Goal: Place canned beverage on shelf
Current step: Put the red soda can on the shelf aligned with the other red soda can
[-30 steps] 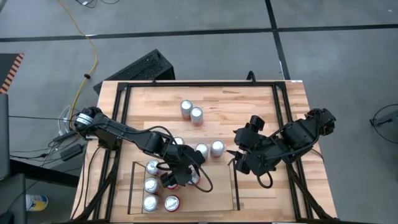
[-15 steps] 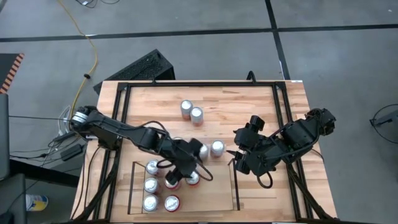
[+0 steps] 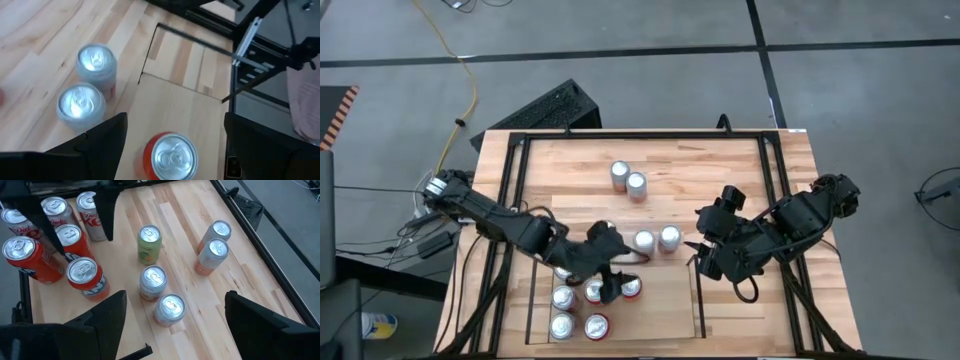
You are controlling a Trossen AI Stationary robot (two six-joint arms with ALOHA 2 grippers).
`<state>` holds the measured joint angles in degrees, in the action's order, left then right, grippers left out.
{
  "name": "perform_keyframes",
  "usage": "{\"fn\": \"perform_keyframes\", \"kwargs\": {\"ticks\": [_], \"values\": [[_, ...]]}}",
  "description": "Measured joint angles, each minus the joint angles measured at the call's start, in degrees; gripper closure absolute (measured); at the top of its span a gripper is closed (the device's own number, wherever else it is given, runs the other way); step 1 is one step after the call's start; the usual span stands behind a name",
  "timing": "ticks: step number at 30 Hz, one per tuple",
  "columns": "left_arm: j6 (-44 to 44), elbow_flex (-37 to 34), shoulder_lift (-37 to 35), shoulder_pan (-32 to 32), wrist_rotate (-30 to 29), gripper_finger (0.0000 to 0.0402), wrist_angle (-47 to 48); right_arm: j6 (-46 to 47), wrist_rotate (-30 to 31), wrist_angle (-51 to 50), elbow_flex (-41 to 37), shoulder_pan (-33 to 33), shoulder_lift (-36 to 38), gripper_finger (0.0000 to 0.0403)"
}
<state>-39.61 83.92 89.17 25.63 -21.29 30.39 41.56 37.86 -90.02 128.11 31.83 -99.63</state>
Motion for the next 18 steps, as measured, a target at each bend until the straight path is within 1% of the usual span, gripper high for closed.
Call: {"fn": "perform_keyframes", "kwargs": {"ticks": [4, 7, 12, 18], "values": [[-4.7, 0.4, 0.6, 1.2, -2.0, 0.0086, 2.0, 0.0, 0.0, 0.0, 0.0, 0.0, 0.0, 0.0093], [-6.5, 3.5, 1.8, 1.6, -1.8, 0.0086, 10.1, 0.0, -0.1, 0.0, 0.0, 0.0, 0.0, 0.0093], [-6.2, 13.8, 7.5, 1.5, -1.0, 0.0086, 24.6, 0.0, -0.3, 0.1, 0.0, 0.0, 0.0, 0.0093], [-7.5, 30.3, 19.0, 1.5, 0.0, 0.0086, 35.2, -0.1, -0.4, 0.0, 0.0, 0.0, 0.0, 0.0093]]}}
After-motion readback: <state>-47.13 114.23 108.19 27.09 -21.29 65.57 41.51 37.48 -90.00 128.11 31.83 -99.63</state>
